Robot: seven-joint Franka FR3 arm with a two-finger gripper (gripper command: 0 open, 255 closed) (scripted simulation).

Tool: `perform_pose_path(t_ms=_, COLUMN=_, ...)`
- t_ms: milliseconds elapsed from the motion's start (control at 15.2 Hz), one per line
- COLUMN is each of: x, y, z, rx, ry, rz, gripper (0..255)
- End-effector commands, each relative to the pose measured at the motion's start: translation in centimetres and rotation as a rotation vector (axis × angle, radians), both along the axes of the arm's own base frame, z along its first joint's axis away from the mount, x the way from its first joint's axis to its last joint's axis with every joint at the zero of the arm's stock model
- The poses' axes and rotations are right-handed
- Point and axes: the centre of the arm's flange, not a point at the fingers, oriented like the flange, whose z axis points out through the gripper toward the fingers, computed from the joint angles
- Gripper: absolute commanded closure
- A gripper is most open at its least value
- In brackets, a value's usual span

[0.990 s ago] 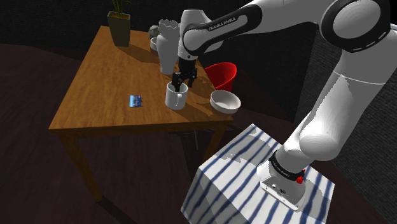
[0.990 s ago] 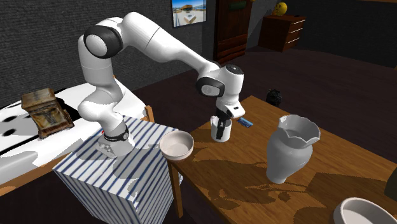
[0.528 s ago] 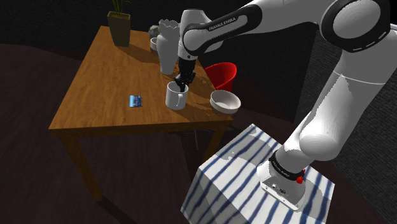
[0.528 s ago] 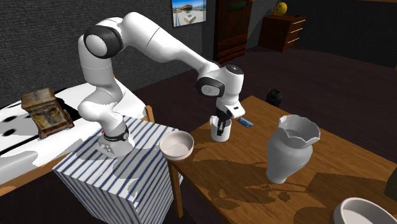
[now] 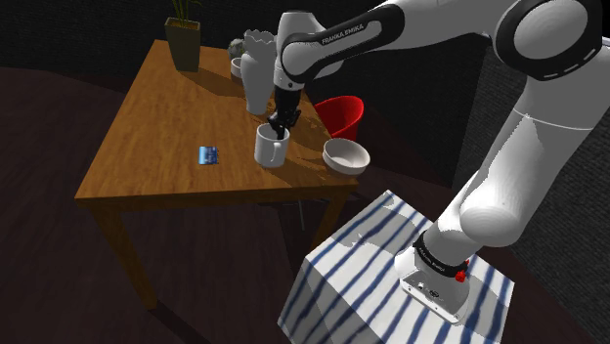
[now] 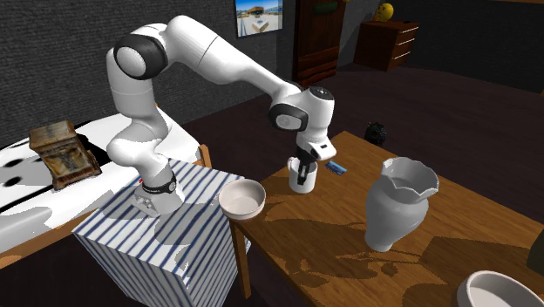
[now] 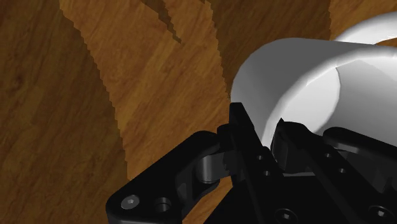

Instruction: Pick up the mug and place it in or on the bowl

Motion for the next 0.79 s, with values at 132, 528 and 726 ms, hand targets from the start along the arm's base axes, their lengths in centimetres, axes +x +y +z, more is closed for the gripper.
perform_pose_path(t_ms=132, x=0.0, y=0.0, z=2.0, rx=0.0, ry=0.0, rz=0.0, gripper=255)
perform_pose_path(t_ms=528, x=0.0, y=0.0, z=5.2, rx=0.0, ry=0.0, rz=0.0, gripper=255)
perform_pose_path(t_ms=726, x=0.0, y=0.0, z=6.8, rx=0.0, ry=0.0, rz=0.0, gripper=255)
